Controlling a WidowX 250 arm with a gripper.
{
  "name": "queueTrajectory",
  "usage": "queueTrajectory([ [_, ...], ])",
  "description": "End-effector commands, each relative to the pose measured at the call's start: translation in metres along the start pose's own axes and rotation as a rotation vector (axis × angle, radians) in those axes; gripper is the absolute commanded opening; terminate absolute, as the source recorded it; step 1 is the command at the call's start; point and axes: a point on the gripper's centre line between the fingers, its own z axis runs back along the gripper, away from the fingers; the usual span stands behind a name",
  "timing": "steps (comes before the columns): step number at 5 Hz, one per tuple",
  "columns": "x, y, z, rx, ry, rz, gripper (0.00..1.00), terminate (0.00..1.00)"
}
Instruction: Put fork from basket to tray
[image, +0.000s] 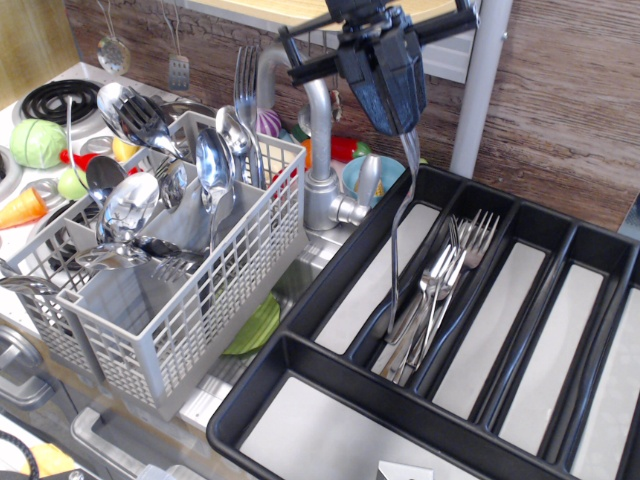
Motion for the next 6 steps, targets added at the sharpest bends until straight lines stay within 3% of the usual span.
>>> queueTrajectory([
  [1, 0.022, 0.001, -0.010, -0.055, 0.008, -0.045, 0.00, 0.00],
  [2, 0.032, 0.011, -0.023, -0.058, 0.003, -0.025, 0.00, 0.00],
  [3, 0.041, 0.022, -0.036, -0.112, 0.011, -0.003, 0.00, 0.00],
  [4, 0.053, 0.031, -0.046, -0.110, 0.006, -0.009, 0.00, 0.00],
  [5, 0.067, 0.042, -0.063, -0.130, 0.054, 0.020, 0.00, 0.00],
  [6, 0.072, 0.043, -0.067, -0.110, 0.060, 0.038, 0.00, 0.00],
])
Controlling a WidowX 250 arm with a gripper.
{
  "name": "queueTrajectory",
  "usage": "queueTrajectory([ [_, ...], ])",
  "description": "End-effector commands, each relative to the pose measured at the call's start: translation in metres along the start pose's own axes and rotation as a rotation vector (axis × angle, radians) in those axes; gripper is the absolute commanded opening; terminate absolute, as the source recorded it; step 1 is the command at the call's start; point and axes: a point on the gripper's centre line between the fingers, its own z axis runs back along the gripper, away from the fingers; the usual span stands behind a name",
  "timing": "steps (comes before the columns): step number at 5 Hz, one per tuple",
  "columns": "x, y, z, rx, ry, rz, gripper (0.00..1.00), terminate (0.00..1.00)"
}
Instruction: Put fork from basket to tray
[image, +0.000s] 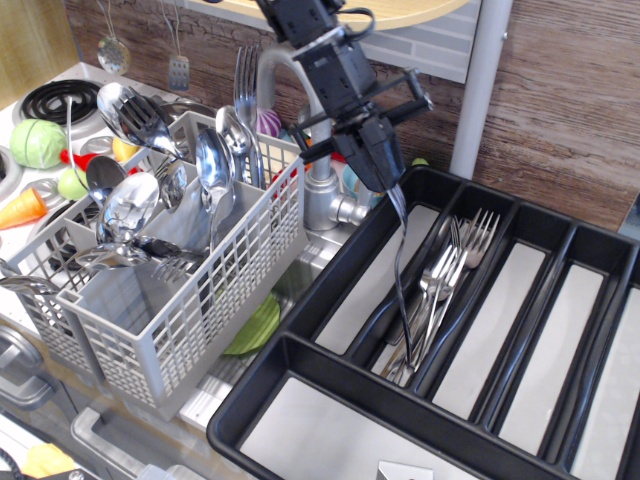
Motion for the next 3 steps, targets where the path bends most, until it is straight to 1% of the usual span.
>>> queueTrajectory([
  [1, -0.0039, -0.0151, 0.0014, 0.037, -0.075, 0.041, 1.00, 0.00],
  [2, -0.0039, -0.0151, 0.0014, 0.037, -0.075, 0.041, 1.00, 0.00],
  [3, -0.0039, -0.0151, 0.0014, 0.037, -0.075, 0.041, 1.00, 1.00],
])
